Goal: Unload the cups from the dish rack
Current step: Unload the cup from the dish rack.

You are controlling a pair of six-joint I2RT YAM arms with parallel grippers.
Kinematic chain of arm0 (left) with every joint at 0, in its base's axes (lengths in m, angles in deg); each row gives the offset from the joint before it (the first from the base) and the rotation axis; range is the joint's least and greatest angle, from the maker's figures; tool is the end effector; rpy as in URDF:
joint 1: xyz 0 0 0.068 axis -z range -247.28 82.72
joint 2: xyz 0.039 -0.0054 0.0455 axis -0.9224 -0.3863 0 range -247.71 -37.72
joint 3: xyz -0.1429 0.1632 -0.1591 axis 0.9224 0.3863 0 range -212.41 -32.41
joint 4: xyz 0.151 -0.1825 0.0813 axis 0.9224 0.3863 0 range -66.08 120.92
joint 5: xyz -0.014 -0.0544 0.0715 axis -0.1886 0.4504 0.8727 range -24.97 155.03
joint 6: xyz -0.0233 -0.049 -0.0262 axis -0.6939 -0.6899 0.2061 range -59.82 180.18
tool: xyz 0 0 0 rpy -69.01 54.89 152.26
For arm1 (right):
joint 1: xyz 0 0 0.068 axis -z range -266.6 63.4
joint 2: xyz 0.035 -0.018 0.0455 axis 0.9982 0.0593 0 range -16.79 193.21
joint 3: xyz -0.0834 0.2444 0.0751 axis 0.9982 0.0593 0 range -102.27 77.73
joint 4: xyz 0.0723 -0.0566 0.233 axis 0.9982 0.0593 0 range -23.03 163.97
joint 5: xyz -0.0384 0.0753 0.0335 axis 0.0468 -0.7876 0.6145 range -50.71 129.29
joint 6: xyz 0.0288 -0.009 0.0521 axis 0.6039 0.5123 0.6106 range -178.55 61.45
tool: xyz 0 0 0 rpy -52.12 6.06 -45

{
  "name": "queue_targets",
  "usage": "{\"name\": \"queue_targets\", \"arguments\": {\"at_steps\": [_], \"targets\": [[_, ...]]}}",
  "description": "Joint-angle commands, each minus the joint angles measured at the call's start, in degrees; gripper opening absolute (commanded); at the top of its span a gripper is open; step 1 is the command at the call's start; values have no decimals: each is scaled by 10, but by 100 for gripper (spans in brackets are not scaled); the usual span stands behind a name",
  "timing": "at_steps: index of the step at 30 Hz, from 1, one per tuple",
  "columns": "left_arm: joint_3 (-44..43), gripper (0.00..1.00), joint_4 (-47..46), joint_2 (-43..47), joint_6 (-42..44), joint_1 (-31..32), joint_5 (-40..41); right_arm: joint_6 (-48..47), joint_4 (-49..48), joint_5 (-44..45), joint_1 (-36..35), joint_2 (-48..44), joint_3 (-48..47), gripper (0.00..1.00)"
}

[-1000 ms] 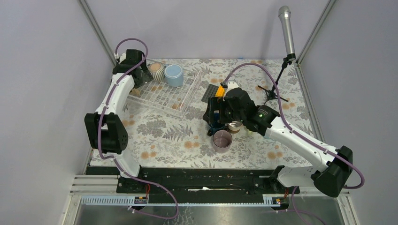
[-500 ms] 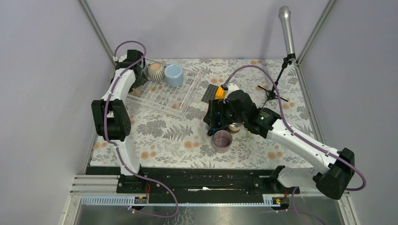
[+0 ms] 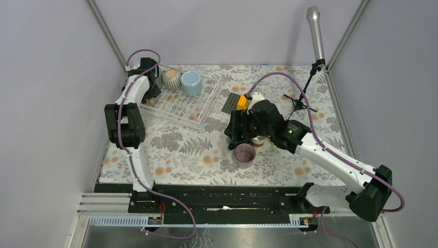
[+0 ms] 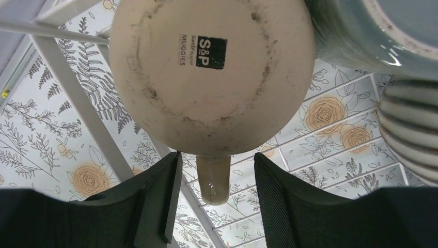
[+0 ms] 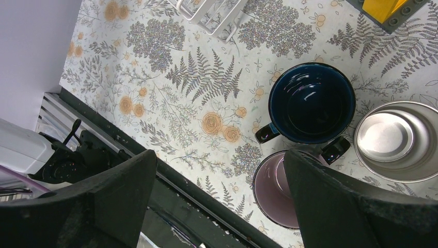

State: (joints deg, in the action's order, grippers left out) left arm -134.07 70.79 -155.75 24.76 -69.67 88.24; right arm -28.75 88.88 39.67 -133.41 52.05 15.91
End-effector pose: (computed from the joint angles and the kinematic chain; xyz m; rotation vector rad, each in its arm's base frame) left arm 0.4336 0.0357 0.2322 -0.9494 2.3855 0.3315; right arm 0.1842 0.1958 0.3297 -0.3180 2.1551 0.7908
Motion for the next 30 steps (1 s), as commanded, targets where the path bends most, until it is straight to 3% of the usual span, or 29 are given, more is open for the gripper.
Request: {"name": "queue_targets", "arguments": {"at_steps": [1, 6, 9, 14, 30], "targets": [[-22, 57, -11, -9, 7, -4, 10, -8, -23, -3, 2, -6, 3, 100], [-25, 49, -15, -20, 5, -7, 7, -9, -23, -3, 3, -5, 6, 100], [-24, 38, -16, -22, 4, -7, 1, -9, -23, -3, 3, -5, 6, 100], [-25, 1, -14, -10, 10, -7, -10, -10, -24, -3, 2, -6, 6, 100], [17, 0, -6, 139, 16, 8, -79, -3, -46, 6, 9, -16, -1, 100]]}}
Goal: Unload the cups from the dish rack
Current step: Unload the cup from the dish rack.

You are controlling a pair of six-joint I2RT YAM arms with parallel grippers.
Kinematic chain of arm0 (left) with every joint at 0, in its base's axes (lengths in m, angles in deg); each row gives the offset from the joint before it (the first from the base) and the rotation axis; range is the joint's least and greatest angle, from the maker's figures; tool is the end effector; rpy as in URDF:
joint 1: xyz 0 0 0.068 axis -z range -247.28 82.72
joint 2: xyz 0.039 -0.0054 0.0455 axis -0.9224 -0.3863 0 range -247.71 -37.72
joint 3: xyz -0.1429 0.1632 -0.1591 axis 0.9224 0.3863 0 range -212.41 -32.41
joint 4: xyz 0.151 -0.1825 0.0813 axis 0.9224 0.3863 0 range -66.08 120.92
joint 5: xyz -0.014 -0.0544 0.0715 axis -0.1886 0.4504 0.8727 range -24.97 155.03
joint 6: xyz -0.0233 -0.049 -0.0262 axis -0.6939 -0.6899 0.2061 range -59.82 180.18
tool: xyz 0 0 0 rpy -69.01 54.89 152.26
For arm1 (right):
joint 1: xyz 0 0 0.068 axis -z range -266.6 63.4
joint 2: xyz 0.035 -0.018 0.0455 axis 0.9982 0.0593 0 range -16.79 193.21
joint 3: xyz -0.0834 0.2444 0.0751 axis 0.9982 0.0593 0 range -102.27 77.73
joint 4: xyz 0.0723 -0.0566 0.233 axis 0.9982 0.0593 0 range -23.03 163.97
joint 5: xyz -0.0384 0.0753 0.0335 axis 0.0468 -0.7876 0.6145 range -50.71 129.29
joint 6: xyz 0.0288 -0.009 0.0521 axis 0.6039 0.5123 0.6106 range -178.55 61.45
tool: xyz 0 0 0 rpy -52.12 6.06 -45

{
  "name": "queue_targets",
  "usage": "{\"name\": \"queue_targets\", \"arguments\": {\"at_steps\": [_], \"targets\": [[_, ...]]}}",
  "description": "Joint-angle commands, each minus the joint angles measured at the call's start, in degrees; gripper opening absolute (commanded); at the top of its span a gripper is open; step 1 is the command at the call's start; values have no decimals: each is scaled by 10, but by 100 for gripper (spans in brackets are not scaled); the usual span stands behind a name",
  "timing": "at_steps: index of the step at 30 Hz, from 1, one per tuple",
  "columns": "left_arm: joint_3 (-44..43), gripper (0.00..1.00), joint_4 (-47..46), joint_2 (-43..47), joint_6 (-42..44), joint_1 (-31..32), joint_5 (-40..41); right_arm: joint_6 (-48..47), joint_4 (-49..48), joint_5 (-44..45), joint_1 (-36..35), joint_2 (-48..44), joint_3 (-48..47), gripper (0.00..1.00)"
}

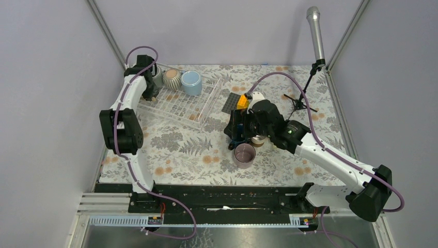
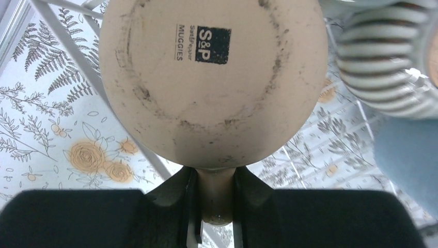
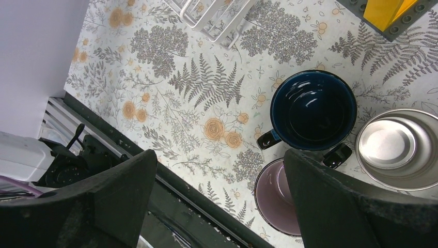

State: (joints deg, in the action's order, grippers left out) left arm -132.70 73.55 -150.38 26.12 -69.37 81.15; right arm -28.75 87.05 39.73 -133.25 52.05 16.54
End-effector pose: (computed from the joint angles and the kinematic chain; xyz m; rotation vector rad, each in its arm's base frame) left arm 0.4150 0.0275 0.2590 -0.8913 2.4358 0.1749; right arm 0.1858 0.1964 0.3293 -0.3112 2.1345 0.7998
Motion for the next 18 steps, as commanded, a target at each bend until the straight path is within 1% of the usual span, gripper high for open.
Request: {"name": "queue_targets", "arguments": {"at_steps": [1, 4, 7, 9, 14, 15, 18], "targets": [[7, 0, -34, 95, 0, 7, -15, -2, -30, 6, 9, -17, -8, 100], [14, 0, -34, 122, -5, 12, -39, 4, -41, 7, 16, -20, -12, 100], [17, 0, -34, 147, -12, 18, -80, 15, -60, 1, 26, -26, -12, 100], [15, 0, -34, 164, -15, 41, -104, 26, -84, -3, 35, -32, -9, 100], [-1, 0, -34, 199, -32, 101, -158, 55, -145, -49, 62, -50, 7, 100], [-4, 0, -34, 205, -37, 113, -178, 62, -158, -58, 68, -54, 10, 100], [4, 0, -56, 223, -54, 148, -222, 86, -194, -83, 89, -63, 19, 100]]}}
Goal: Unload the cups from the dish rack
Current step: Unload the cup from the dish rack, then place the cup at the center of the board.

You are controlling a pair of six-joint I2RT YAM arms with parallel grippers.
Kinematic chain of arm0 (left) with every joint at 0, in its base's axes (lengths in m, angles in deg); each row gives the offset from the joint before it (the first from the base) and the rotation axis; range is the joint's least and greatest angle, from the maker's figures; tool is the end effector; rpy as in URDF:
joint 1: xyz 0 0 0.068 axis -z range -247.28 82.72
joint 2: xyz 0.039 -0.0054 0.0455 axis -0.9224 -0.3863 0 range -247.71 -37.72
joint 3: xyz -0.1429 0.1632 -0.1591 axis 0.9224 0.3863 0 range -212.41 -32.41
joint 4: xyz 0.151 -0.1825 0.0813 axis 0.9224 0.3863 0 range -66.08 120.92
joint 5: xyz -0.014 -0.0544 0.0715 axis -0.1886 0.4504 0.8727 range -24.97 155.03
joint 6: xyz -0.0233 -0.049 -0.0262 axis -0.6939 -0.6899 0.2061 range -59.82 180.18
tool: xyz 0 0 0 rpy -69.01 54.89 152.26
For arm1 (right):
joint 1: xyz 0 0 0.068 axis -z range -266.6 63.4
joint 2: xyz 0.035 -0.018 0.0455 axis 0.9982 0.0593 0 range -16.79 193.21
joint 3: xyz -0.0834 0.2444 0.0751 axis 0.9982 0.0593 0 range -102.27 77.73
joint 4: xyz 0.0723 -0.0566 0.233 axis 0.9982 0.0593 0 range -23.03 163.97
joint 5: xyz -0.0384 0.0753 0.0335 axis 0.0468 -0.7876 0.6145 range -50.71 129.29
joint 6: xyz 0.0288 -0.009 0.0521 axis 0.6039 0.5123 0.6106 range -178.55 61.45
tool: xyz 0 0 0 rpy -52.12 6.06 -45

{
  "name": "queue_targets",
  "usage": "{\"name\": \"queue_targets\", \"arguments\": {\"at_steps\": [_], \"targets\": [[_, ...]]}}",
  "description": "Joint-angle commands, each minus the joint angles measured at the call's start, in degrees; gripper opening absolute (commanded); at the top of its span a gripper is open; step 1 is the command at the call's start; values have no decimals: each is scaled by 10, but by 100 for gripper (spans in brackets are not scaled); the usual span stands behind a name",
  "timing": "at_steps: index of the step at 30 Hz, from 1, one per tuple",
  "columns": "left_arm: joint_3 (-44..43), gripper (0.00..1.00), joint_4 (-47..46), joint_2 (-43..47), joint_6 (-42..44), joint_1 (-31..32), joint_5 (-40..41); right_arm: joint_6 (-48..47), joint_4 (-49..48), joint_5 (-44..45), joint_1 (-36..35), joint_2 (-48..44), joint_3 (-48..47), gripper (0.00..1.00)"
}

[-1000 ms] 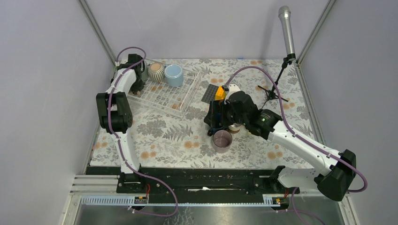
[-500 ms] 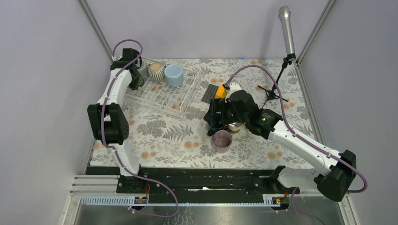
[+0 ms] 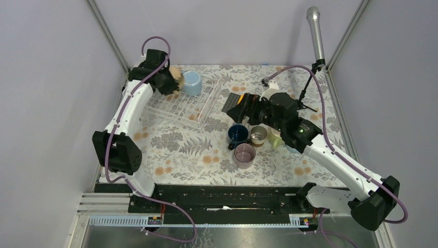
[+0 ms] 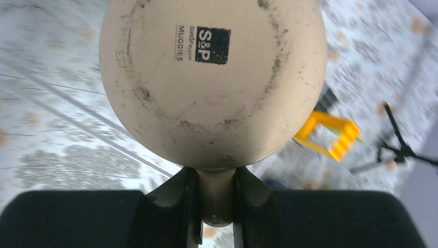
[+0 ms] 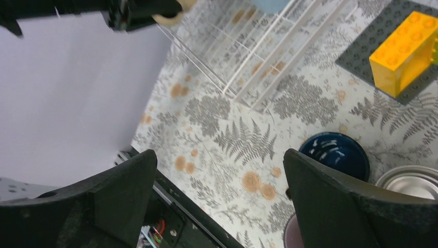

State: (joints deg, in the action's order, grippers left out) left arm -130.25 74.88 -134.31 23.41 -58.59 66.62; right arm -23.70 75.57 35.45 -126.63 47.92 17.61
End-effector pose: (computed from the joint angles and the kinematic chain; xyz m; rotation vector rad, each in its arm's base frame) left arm 0.3545 -0.0530 0.3465 -0.6100 2.3876 -0.3177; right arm 0.1984 0.1706 0.3628 -0.1373 1.9090 0.9730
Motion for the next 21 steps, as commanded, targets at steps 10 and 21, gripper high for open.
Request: {"name": "queue_targets", "arguments": {"at_steps": [10, 21], "targets": [[23, 0, -174, 103, -87, 133, -197, 111, -190, -113, 97, -34, 55, 100], [108, 0, -379, 113, -210, 206, -347, 203, -330, -149, 149, -65, 129, 100]]}}
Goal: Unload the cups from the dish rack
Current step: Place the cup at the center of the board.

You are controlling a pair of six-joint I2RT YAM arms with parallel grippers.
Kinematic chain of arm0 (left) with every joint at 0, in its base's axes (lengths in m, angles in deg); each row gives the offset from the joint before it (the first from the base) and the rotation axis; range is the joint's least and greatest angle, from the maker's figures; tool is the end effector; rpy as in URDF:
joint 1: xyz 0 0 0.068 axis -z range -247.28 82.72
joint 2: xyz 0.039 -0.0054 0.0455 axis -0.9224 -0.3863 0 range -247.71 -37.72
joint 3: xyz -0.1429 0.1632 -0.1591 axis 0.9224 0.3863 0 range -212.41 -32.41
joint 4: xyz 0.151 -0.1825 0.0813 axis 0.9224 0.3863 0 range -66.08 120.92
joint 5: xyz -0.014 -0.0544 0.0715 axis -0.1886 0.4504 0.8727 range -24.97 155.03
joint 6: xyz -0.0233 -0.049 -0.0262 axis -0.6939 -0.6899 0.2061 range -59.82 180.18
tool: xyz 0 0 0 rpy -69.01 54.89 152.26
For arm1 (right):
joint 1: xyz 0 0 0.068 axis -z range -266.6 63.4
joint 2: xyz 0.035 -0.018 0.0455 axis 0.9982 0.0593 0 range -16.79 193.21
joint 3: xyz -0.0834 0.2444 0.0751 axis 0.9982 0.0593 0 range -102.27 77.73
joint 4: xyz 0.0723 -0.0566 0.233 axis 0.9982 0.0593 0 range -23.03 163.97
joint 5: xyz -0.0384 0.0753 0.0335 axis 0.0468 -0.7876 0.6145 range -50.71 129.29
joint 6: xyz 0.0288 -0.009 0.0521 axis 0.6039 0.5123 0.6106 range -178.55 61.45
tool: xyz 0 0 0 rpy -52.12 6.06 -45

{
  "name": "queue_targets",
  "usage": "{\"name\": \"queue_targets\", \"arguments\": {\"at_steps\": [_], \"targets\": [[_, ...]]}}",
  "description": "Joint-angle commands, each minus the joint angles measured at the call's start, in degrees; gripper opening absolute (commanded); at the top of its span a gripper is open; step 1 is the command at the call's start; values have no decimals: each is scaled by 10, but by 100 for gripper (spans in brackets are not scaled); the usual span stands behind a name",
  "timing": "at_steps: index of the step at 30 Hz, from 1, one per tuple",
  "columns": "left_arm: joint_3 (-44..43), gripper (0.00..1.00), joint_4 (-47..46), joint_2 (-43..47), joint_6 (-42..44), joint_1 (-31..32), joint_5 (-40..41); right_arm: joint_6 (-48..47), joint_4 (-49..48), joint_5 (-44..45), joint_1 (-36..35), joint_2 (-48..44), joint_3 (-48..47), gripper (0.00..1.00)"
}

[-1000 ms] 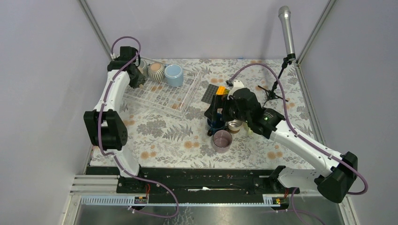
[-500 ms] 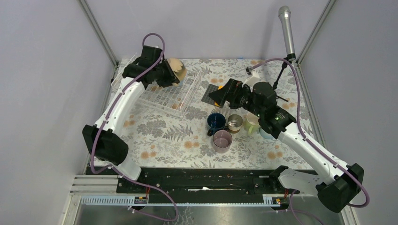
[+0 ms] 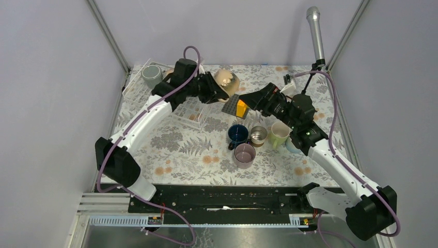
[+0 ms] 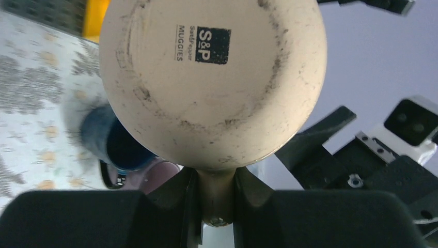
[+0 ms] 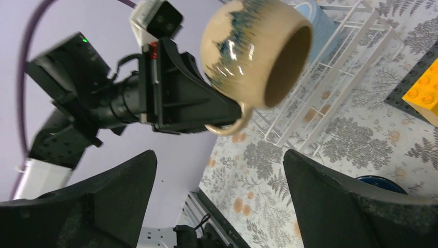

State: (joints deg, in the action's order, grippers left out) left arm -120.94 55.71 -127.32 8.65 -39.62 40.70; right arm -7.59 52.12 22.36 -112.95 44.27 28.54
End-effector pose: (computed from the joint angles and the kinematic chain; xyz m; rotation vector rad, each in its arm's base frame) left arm 0.3004 -0.1782 0.3670 -0.2158 2.3532 -1.2043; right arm 0.2194 0.1232 0.3580 0.0988 1.6663 1.2768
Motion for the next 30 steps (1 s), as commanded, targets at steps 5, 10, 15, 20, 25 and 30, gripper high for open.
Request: {"name": "queue_targets", "arguments": {"at_steps": [5, 10, 15, 20, 25, 30], "targets": [[74, 0, -328, 51, -145, 26, -138, 57, -130, -2, 34, -58, 49, 97], [105, 0, -419, 48, -211, 42, -167, 61, -136, 3, 49, -69, 57, 94], [112, 0, -471, 39, -246, 63, -178, 86, -178, -8, 58, -66, 68, 91], [120, 0, -507, 34, -271, 81, -182, 110, -213, -18, 73, -67, 78, 88], [128, 0, -534, 26, -289, 99, -184, 124, -230, -26, 84, -77, 81, 85], [129, 0, -558, 19, -304, 112, -186, 148, -253, -37, 92, -78, 87, 78]]}}
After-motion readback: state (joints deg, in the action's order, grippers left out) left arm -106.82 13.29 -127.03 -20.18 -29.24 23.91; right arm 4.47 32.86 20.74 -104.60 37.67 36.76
